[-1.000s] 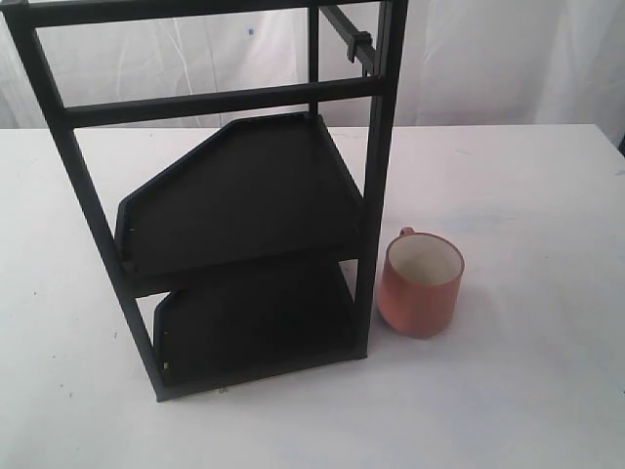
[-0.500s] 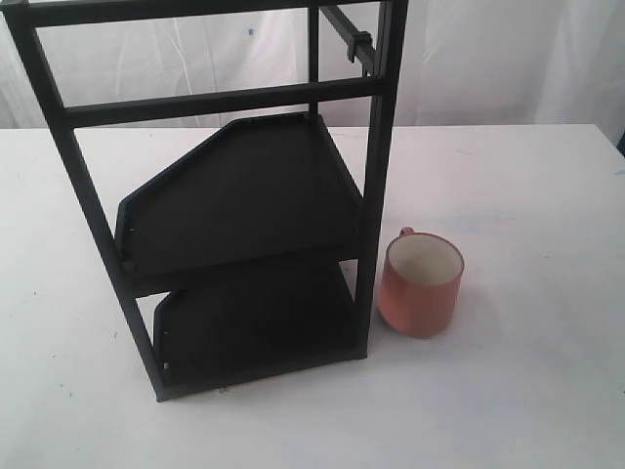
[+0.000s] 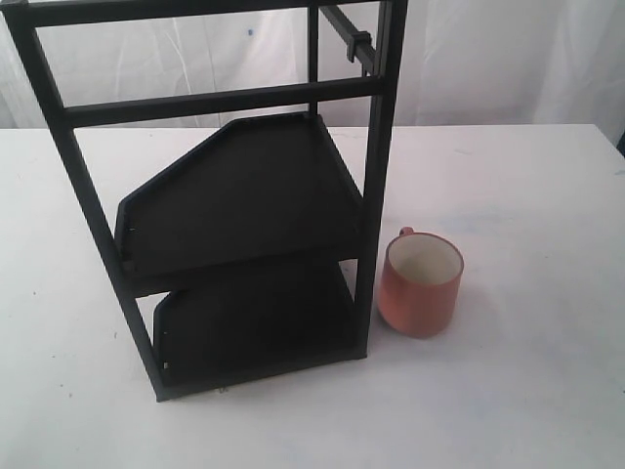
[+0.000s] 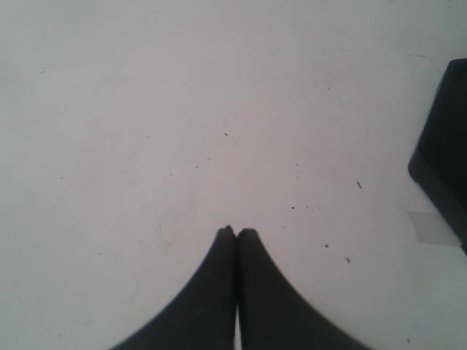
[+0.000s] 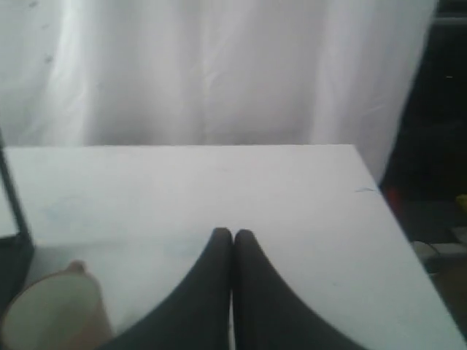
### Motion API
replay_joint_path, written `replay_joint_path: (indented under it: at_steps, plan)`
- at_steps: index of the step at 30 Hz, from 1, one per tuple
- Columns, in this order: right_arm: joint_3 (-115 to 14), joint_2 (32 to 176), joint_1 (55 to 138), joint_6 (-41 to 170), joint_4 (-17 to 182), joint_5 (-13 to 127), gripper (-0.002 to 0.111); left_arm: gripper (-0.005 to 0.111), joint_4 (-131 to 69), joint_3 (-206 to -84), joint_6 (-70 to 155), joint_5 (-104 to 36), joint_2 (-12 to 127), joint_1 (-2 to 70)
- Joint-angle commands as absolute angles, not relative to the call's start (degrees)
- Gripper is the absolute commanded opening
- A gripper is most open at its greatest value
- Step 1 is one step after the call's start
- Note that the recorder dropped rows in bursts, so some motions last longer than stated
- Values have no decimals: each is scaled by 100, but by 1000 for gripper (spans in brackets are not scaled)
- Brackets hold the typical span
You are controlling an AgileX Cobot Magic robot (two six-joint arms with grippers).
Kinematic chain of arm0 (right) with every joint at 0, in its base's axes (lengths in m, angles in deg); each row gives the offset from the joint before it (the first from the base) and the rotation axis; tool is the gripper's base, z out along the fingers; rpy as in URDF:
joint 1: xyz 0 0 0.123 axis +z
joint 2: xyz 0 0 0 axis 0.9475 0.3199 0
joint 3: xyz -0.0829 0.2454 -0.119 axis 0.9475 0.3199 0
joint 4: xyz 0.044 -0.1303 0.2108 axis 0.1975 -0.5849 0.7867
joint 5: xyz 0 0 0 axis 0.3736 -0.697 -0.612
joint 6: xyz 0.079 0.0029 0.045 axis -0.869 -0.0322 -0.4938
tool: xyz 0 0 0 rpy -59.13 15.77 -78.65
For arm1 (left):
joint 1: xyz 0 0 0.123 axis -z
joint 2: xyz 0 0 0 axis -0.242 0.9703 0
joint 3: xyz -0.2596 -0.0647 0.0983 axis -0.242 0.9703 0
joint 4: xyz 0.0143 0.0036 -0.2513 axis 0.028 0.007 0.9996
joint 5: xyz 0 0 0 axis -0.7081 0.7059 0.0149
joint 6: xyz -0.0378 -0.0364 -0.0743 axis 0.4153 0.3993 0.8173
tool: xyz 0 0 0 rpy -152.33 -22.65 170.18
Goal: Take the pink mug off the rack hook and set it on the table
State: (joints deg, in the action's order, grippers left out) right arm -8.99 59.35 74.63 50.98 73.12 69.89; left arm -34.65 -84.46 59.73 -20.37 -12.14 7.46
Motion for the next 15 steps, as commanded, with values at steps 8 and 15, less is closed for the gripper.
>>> replay_joint_path:
  at_steps: [8, 15]
  plan:
    - [-880, 3977, 6393, 5079, 7706, 6562, 0, 0, -3464, -8425, 5981, -2039, -1240, 785]
    - [-16, 3246, 6365, 5374, 7512, 5475, 0, 0, -3464, -8425, 5981, -2039, -1240, 785]
